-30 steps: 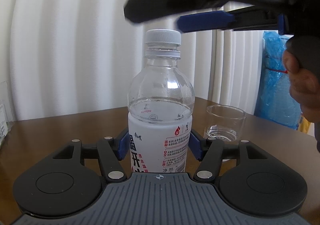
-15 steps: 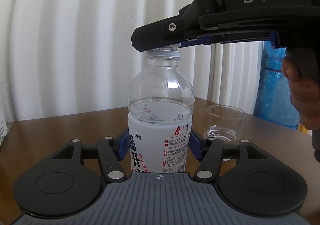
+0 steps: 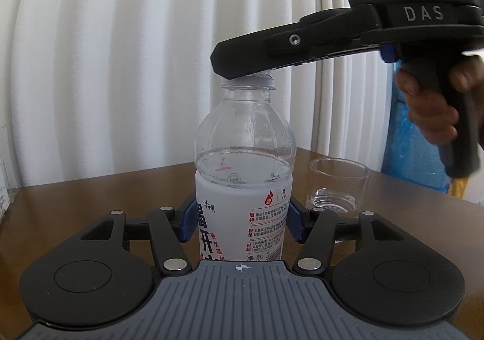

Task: Unscrew bottle cap and pour
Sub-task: 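Twist the white cap with the right tool while the left tool holds the bottle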

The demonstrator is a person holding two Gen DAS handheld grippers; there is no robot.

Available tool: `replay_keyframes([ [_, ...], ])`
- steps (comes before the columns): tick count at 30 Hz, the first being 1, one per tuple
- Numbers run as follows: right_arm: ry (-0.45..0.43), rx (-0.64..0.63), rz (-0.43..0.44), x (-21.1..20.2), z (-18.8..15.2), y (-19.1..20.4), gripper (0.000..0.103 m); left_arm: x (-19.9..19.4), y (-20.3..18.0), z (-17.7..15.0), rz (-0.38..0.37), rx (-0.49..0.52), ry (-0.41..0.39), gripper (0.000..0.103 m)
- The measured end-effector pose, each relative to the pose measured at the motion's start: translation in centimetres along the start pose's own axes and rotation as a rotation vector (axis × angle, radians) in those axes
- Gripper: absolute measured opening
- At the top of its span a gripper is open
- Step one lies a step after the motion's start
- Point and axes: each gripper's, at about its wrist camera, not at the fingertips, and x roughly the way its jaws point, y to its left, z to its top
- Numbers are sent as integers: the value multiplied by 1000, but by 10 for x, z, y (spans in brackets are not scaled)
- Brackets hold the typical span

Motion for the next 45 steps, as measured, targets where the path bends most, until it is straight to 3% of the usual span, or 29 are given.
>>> replay_keyframes([
  [3,18,-52,84,-1,3,-9,32,0,-1,0,0,4,0,58],
  [11,-33,-79,35,-4,-1,1,34,-1,-1,1,3,1,1,58],
  [12,-40,-76,25,-4,-2,2,36,-2,-1,2,3,1,1,58],
  [14,-51,-79,-18,-6,-2,6,54,-1,-2,3,4,3,1,58],
  [19,-97,-52,-129,-11,-3,20,54,0,-2,3,3,-3,2,58],
  [24,-131,-19,-333,-8,-7,48,54,-1,-3,5,4,-5,2,58],
  [28,-128,-30,-407,3,-11,61,53,-1,-1,5,6,-6,2,58],
  [34,-107,-33,-455,16,-15,71,51,2,1,4,5,-8,3,58],
  [36,-106,-26,-456,16,-16,72,40,2,0,4,5,-7,3,58],
  [39,-89,-16,-457,17,-16,71,33,0,-7,3,9,-7,2,58],
  [45,-84,-6,-420,13,-16,67,32,-1,-12,3,10,-7,2,58],
])
